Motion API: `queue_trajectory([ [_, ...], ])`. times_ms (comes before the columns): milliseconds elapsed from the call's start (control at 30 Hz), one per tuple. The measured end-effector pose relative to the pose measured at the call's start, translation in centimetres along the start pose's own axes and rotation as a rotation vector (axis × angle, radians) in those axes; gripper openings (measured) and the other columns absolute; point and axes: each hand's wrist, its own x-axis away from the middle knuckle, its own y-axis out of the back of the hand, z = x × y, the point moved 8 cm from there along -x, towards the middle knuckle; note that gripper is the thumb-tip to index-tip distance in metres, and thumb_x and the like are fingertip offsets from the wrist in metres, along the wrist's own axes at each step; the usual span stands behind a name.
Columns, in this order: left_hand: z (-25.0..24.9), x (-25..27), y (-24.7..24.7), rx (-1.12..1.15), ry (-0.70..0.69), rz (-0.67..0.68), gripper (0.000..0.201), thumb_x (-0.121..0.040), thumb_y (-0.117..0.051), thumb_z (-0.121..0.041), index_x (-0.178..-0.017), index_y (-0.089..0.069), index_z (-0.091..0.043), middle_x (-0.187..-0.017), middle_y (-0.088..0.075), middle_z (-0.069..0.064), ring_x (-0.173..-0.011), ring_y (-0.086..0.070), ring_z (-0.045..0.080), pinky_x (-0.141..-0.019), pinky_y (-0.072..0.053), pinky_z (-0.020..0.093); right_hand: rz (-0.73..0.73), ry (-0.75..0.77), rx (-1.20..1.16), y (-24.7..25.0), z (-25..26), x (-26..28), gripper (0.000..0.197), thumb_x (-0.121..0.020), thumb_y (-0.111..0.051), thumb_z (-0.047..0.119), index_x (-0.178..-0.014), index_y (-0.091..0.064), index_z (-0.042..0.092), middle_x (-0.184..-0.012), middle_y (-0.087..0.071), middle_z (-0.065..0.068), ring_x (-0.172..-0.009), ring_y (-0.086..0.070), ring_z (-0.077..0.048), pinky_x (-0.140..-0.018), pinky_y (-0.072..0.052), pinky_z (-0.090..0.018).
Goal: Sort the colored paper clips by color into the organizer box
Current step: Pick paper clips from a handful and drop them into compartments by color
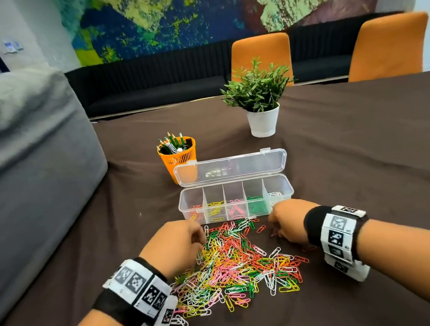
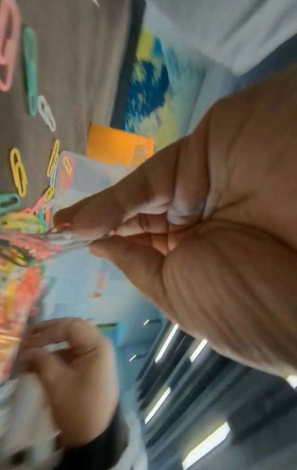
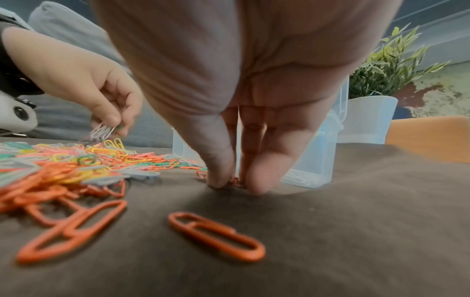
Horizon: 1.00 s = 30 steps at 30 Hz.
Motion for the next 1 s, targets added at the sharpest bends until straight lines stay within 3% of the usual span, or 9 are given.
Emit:
queue_trajectory([
  [100,2.5,0.8,0.4,0.521,0.157,-0.119,0.011,-0.086,-0.072,-0.009,-0.087,-0.069,-0.019,-0.076,-0.07,-0.002,-0.063,-0.07,0.009,-0.061,-0.051,0.018,-0.04,-0.001,-0.074,-0.2,0.2,0.2,0.016,-0.084,-0.052,0.009,-0.086,-0.057,0.024,-0.085,-0.063,0.004,-0.085,-0.061,-0.024,-0.066,-0.045,-0.027],
  [233,5.0,1.4,-2.0,1.054,0.313,-0.17,0.011,-0.085,-0.073,0.002,-0.092,-0.068,-0.004,-0.079,-0.066,0.016,-0.061,-0.067,0.016,-0.071,-0.061,0.036,-0.041,0.017,-0.121,0.2,0.5,0.1,0.015,-0.076,-0.048,0.01,-0.08,-0.054,0.023,-0.082,-0.063,0.004,-0.082,-0.06,-0.023,-0.072,-0.052,-0.032],
  [400,7.5,0.8,-4.3,1.506,0.426,-0.208,0.014,-0.085,-0.068,0.008,-0.097,-0.064,0.001,-0.082,-0.065,0.012,-0.066,-0.063,0.014,-0.056,-0.059,0.022,-0.24,0.137,-0.289,5.5,4.1,-1.7,0.016,-0.076,-0.056,0.01,-0.077,-0.053,0.026,-0.07,-0.056,0.012,-0.071,-0.054,-0.014,-0.068,-0.045,-0.023],
  [500,8.1,0.7,-5.7,1.775,0.451,-0.152,0.018,-0.086,-0.064,0.009,-0.102,-0.064,0.001,-0.09,-0.068,0.017,-0.068,-0.066,0.016,-0.054,-0.058,0.02,-0.327,0.232,-0.382,9.0,7.8,-4.9,0.019,-0.077,-0.054,0.006,-0.079,-0.058,0.024,-0.079,-0.066,0.007,-0.074,-0.06,-0.018,-0.07,-0.049,-0.024],
  [667,8.4,0.3,-6.2,1.954,0.447,-0.101,0.02,-0.085,-0.063,0.008,-0.104,-0.063,0.0,-0.086,-0.069,0.014,-0.066,-0.068,0.015,-0.054,-0.058,0.02,-0.322,0.278,-0.241,11.1,12.9,-10.8,0.02,-0.081,-0.053,-0.003,-0.087,-0.058,0.016,-0.084,-0.06,0.001,-0.076,-0.056,-0.021,-0.064,-0.044,-0.015],
  [767,8.1,0.0,-6.2,1.953,0.428,-0.06,0.019,-0.086,-0.064,0.008,-0.102,-0.063,0.0,-0.085,-0.067,0.015,-0.067,-0.066,0.017,-0.054,-0.058,0.02,-0.244,0.22,-0.04,10.2,13.8,-13.3,0.02,-0.081,-0.064,0.011,-0.084,-0.053,0.027,-0.086,-0.061,-0.002,-0.083,-0.063,-0.03,-0.07,-0.049,-0.026],
  [867,8.0,-0.1,-6.3,1.955,0.415,-0.047,0.017,-0.086,-0.063,0.009,-0.1,-0.064,0.001,-0.086,-0.066,0.016,-0.065,-0.066,0.017,-0.053,-0.058,0.02,-0.171,0.241,0.102,8.9,14.9,-14.3,0.007,-0.083,-0.064,0.023,-0.08,-0.066,0.029,-0.077,-0.058,0.007,-0.08,-0.062,-0.025,-0.066,-0.041,-0.025],
  [933,8.0,0.0,-6.4,1.973,0.403,-0.043,0.017,-0.086,-0.063,0.009,-0.1,-0.064,0.001,-0.091,-0.065,0.019,-0.067,-0.066,0.019,-0.052,-0.058,0.02,-0.139,0.227,0.123,8.3,15.2,-14.8,0.017,-0.086,-0.058,0.025,-0.072,-0.067,0.024,-0.07,-0.057,0.006,-0.072,-0.059,-0.024,-0.062,-0.038,-0.023],
  [1000,8.1,0.2,-6.5,1.991,0.394,-0.044,0.016,-0.086,-0.063,0.009,-0.1,-0.064,0.001,-0.093,-0.064,0.021,-0.069,-0.065,0.02,-0.053,-0.058,0.02,-0.131,0.183,0.127,7.9,14.9,-15.7,0.033,-0.089,-0.051,0.025,-0.058,-0.053,0.015,-0.059,-0.049,0.003,-0.06,-0.049,-0.026,-0.057,-0.035,-0.022],
])
